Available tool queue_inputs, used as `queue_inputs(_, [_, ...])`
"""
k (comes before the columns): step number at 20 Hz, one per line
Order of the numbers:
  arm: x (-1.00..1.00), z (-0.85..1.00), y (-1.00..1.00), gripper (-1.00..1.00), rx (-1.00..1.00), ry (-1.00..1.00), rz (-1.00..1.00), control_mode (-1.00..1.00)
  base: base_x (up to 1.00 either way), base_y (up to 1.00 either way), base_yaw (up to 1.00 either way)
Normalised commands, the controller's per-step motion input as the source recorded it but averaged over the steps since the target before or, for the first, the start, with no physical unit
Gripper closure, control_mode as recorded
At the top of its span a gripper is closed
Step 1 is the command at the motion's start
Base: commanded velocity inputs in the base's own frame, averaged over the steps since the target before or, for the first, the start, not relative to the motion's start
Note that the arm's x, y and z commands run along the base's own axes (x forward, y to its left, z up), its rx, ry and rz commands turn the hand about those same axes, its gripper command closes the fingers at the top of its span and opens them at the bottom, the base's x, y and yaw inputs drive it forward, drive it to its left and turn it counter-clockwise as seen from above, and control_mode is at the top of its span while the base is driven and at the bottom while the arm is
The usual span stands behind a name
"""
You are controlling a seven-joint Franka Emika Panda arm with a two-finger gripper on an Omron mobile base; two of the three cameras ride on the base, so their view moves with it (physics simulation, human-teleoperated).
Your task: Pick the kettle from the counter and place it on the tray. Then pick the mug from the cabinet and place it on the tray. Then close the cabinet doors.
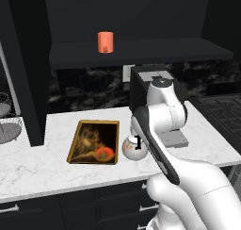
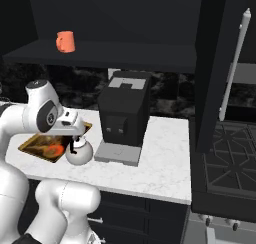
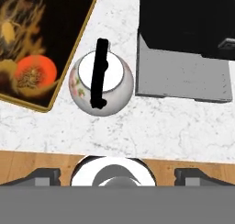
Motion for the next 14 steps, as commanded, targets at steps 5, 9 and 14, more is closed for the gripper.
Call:
queue_inputs(5, [0.27,-0.54,0.25,-1.0,0.01,0.0,0.0,-1.0,0.0,0.0,0.0])
queue_inputs(9, [0.44,-0.41,0.18,-1.0,0.06,0.0,0.0,-1.0,0.0,0.0,0.0])
queue_inputs(14, [0.33,-0.3,0.0,-1.0,0.02,0.0,0.0,-1.0,0.0,0.0,0.0])
